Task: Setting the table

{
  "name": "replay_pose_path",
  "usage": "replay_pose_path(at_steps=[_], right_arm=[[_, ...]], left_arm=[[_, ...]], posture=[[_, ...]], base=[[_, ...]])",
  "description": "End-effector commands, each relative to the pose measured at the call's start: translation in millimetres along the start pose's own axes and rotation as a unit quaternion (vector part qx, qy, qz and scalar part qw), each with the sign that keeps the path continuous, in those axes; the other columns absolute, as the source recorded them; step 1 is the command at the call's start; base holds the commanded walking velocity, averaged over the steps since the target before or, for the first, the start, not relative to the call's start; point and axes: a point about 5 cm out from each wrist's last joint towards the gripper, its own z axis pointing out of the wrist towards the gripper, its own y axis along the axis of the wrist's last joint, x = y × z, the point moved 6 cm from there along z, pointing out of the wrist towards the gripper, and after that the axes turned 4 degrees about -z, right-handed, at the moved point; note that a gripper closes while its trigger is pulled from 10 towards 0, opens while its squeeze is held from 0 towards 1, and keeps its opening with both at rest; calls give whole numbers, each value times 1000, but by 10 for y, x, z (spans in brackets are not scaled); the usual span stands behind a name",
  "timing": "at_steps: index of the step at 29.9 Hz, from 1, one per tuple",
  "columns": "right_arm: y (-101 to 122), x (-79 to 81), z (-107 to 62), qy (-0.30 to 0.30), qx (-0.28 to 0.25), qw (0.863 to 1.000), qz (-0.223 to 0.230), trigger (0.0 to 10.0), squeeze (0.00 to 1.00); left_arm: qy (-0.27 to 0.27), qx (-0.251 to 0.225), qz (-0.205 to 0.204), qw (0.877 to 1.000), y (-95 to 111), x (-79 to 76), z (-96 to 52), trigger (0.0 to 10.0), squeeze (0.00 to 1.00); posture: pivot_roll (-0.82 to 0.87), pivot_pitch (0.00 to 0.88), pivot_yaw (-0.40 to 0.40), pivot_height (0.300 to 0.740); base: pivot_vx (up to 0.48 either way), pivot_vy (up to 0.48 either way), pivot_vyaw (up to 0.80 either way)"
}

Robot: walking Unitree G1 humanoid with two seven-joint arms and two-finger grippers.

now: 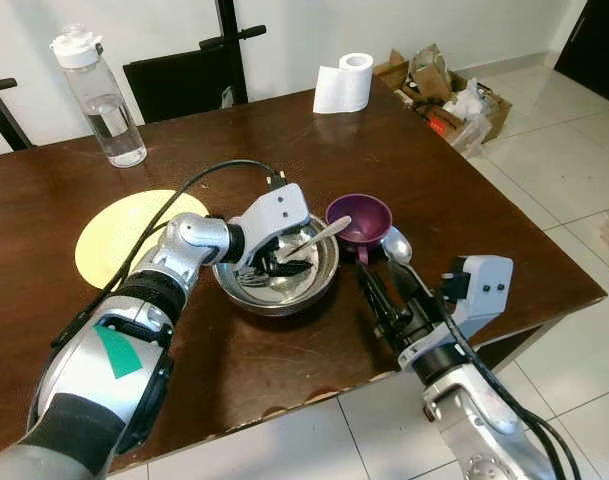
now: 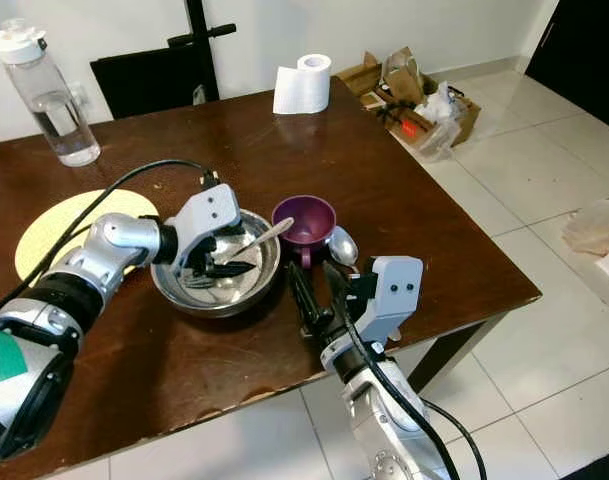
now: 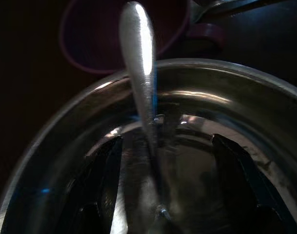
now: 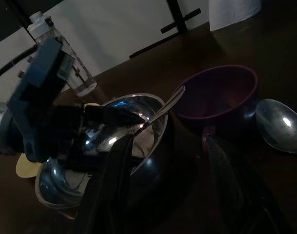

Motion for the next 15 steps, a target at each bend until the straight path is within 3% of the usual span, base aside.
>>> replay_pose_path(at_steps=[1, 2, 3, 4, 5, 6, 15], right_arm=[[-46, 12, -30, -3, 6, 1000, 3, 10000, 0], [-46, 12, -30, -3, 6, 1000, 3, 10000, 0], [-45, 10, -34, -3, 6, 1000, 3, 10000, 0], [-45, 10, -34, -3, 6, 1000, 3, 10000, 0], [-45, 10, -35, -4, 6, 1000, 3, 10000, 0], [-41, 4, -40, -5, 6, 1000, 3, 10000, 0], [-32, -6, -39, -6, 5, 1000, 2, 10000, 0]], left_arm=[[-7, 29, -6, 1000, -150, -67, 24, 10000, 0], [-7, 29, -6, 1000, -150, -67, 24, 10000, 0], [-4, 38, -10, 999, -203, -106, 64, 7882, 0], [-4, 38, -10, 999, -203, -106, 64, 7882, 0], [-3, 40, -11, 999, -214, -116, 74, 1294, 0], [-4, 38, -17, 999, -215, -130, 85, 0, 0], [1, 39, -17, 999, -225, -90, 46, 0, 0]], posture=[[-54, 219, 179, 740], [-54, 219, 179, 740], [-57, 222, 179, 740], [-57, 222, 179, 740], [-57, 222, 179, 740], [-57, 222, 179, 740], [-55, 221, 177, 740]], base=[[0, 0, 0], [0, 0, 0], [0, 0, 0], [0, 0, 0], [0, 0, 0], [0, 0, 0], [0, 0, 0]])
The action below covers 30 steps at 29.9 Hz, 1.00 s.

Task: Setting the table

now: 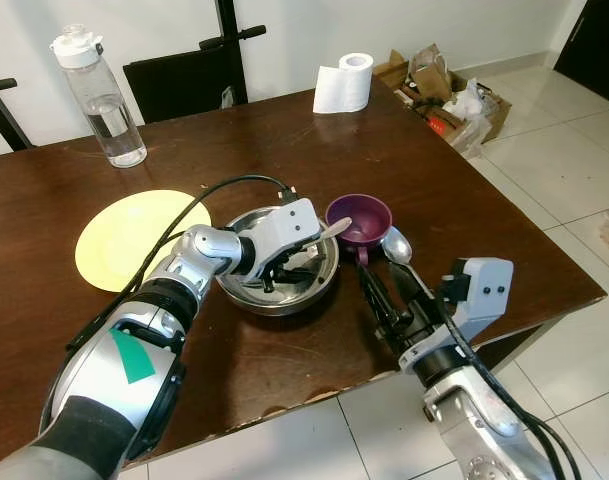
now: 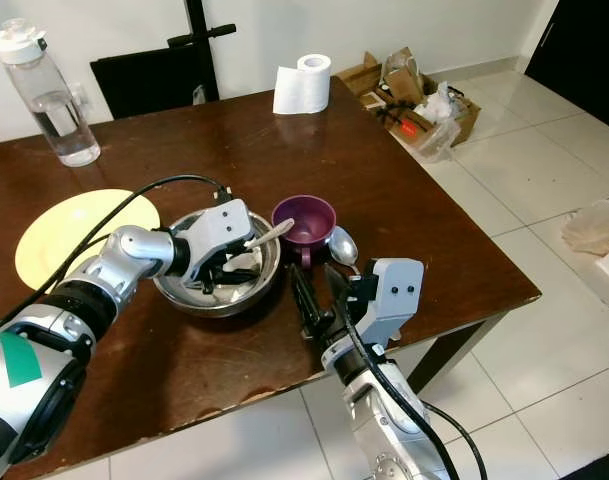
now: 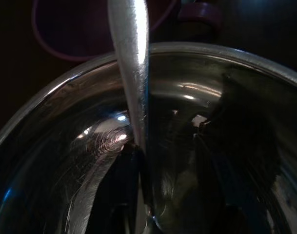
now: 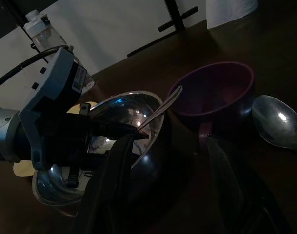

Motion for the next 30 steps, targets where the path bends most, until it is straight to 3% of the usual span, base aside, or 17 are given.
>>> replay_pose_path(at_steps=[1, 15, 21, 22, 28, 30], right_arm=[[-14, 13, -21, -1, 2, 1000, 2, 10000, 0], [-13, 17, 2, 1, 0, 1000, 2, 10000, 0], [40, 2, 6, -1, -8, 1000, 0, 10000, 0], [99, -6, 21, -3, -19, 1000, 5, 10000, 0], [186, 6, 60, -6, -38, 999, 24, 10000, 0], [186, 6, 60, -6, -38, 999, 24, 10000, 0]], left_arm=[[-1, 20, -12, 1000, -152, -17, -33, 0, 0], [3, 14, -9, 1000, -140, 9, -59, 0, 0], [36, -41, 35, 998, 119, 157, -130, 0, 0], [46, -90, 69, 993, 357, 238, -221, 10000, 0], [58, -165, 89, 981, 648, 312, -422, 10000, 0], [58, -165, 89, 981, 648, 312, -422, 10000, 0]], posture=[[-54, 221, 177, 740], [-55, 215, 174, 740], [-58, 206, 172, 740], [-56, 200, 170, 740], [-46, 185, 171, 740], [-46, 185, 171, 740]], base=[[0, 0, 0], [0, 0, 0], [0, 0, 0], [0, 0, 0], [0, 0, 0], [0, 0, 0]])
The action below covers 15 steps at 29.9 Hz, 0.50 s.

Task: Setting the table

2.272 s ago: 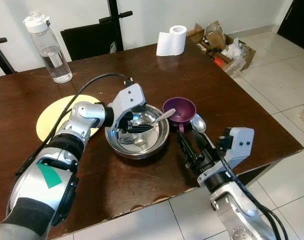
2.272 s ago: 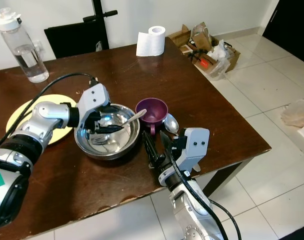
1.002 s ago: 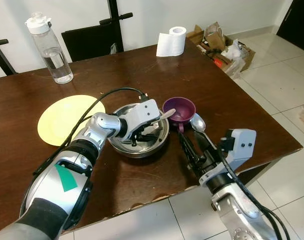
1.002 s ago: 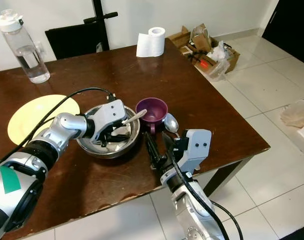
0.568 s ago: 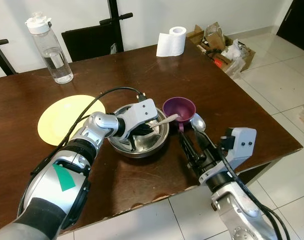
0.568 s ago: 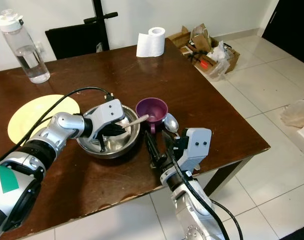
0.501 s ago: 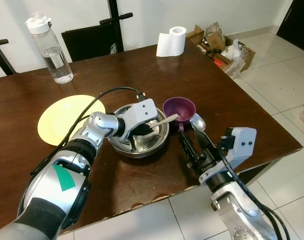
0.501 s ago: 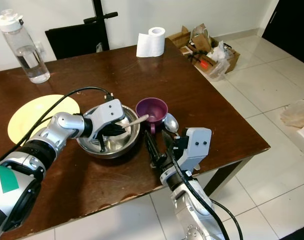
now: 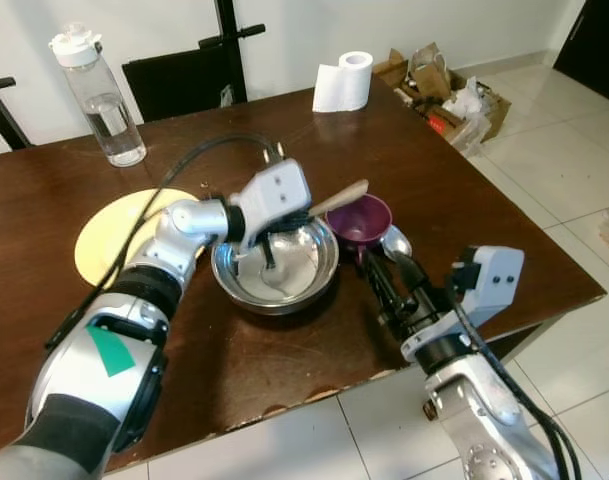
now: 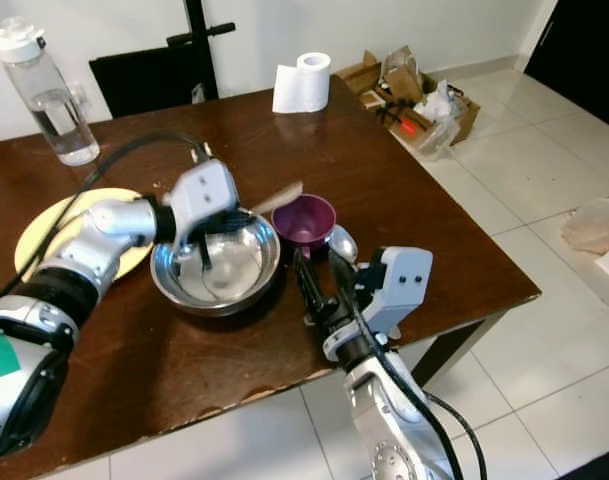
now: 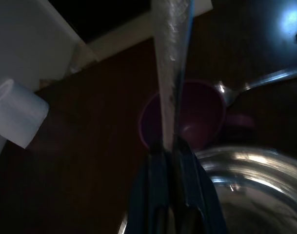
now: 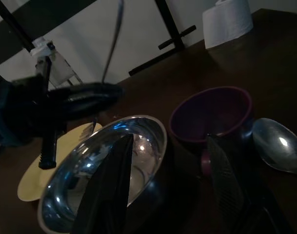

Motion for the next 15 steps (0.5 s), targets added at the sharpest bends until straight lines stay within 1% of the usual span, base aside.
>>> replay_pose_path(at_steps=[1, 2, 3, 4, 5, 6, 7, 8, 9, 10, 11, 12, 13, 14, 15], right_arm=[[15, 23, -15, 0, -6, 1000, 8, 10000, 0], [15, 23, -15, 0, -6, 1000, 8, 10000, 0], [20, 33, -12, -1, -8, 1000, 6, 10000, 0], [20, 33, -12, -1, -8, 1000, 6, 10000, 0], [25, 27, -15, -6, -10, 1000, 0, 10000, 0], [25, 27, -15, -6, -10, 1000, 0, 10000, 0], [29, 4, -21, -15, -12, 1000, -10, 10000, 0], [32, -14, -26, -21, -12, 1000, -16, 10000, 0], [42, -47, -29, -31, -14, 999, -30, 10000, 0], [42, -47, -29, -31, -14, 999, -30, 10000, 0], [54, -79, -29, -40, -16, 998, -39, 10000, 0], [68, -108, -29, -48, -18, 998, -46, 10000, 0], [78, -130, -29, -53, -20, 997, -51, 10000, 0], [78, -130, -29, -53, -20, 997, -51, 10000, 0], [82, -144, -31, -56, -20, 997, -53, 10000, 0]], left_arm=[[13, -8, -23, 1000, -38, 16, -90, 10000, 0], [13, -8, -23, 1000, -38, 16, -90, 10000, 0], [31, -17, -55, 998, -36, 33, -153, 10000, 0], [31, -17, -55, 998, -36, 33, -153, 10000, 0], [52, -25, -94, 994, -46, 11, -228, 10000, 0], [52, -25, -94, 994, -46, 11, -228, 10000, 0], [82, -26, -136, 987, -72, -10, -294, 10000, 0], [101, -25, -160, 982, -90, -31, -340, 10000, 0], [115, -21, -177, 977, -106, -69, -379, 10000, 0], [115, -21, -177, 977, -106, -69, -379, 10000, 0], [123, -10, -205, 971, -131, -110, -413, 10000, 0], [120, 10, -226, 967, -173, -171, -450, 10000, 0], [122, 30, -231, 965, -219, -209, -491, 10000, 0], [122, 30, -231, 965, -219, -209, -491, 10000, 0], [131, 40, -233, 963, -248, -211, -527, 10000, 0]], posture=[[-44, 181, 174, 740], [-44, 181, 174, 740], [-41, 177, 176, 740], [-41, 177, 176, 740], [-35, 173, 176, 740], [-35, 173, 176, 740], [-30, 170, 176, 740], [-30, 170, 176, 740], [-29, 167, 172, 740], [-29, 167, 172, 740], [-26, 167, 173, 740], [-24, 167, 170, 740], [-23, 166, 169, 740], [-23, 166, 169, 740], [-20, 165, 168, 740]], base=[[0, 0, 0], [0, 0, 0], [0, 0, 0], [0, 0, 0], [0, 0, 0], [0, 0, 0], [0, 0, 0], [0, 0, 0], [0, 0, 0], [0, 0, 0], [0, 0, 0], [0, 0, 0], [0, 0, 0], [0, 0, 0], [0, 0, 0]])
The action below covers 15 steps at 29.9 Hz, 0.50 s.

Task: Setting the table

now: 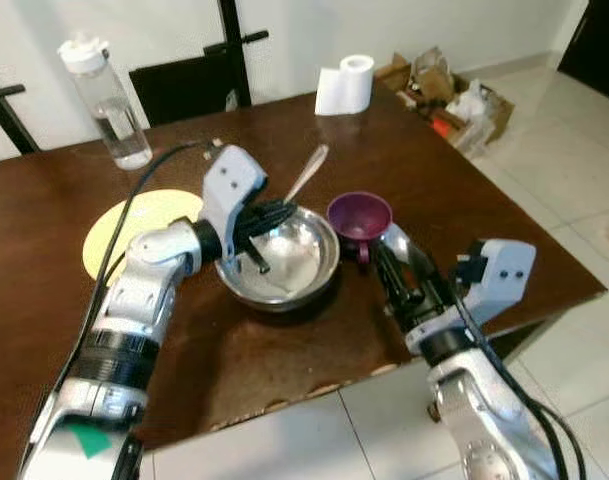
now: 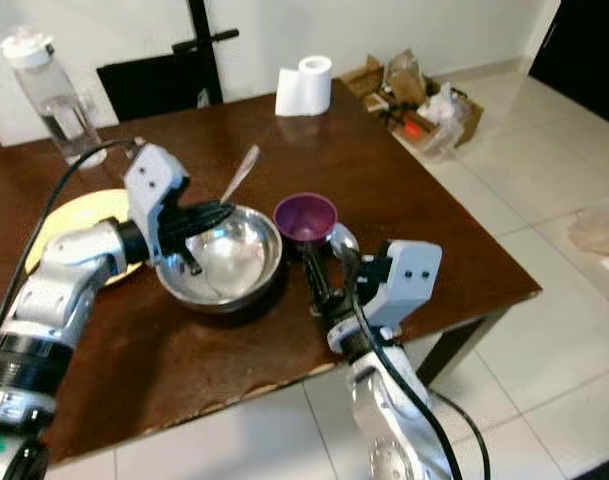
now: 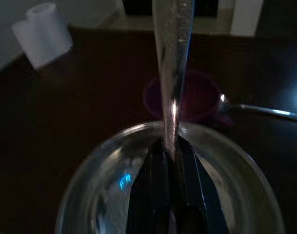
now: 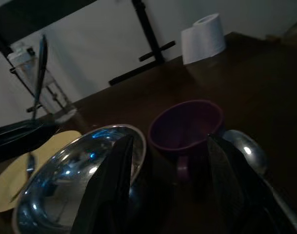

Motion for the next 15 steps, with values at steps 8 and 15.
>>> replay_pose_path(at_steps=[8, 15], right_arm=[[-85, -25, -53, -10, 10, 1000, -10, 10000, 0], [-137, -33, -49, -13, 15, 1000, -13, 10000, 0]], left_arm=[[101, 55, -84, 990, -318, -43, -348, 10000, 0], [170, 23, -57, 984, -406, -157, -422, 10000, 0]], posture=[[-2, 161, 162, 740], [-2, 159, 154, 740]], base=[[0, 0, 0], [0, 0, 0]])
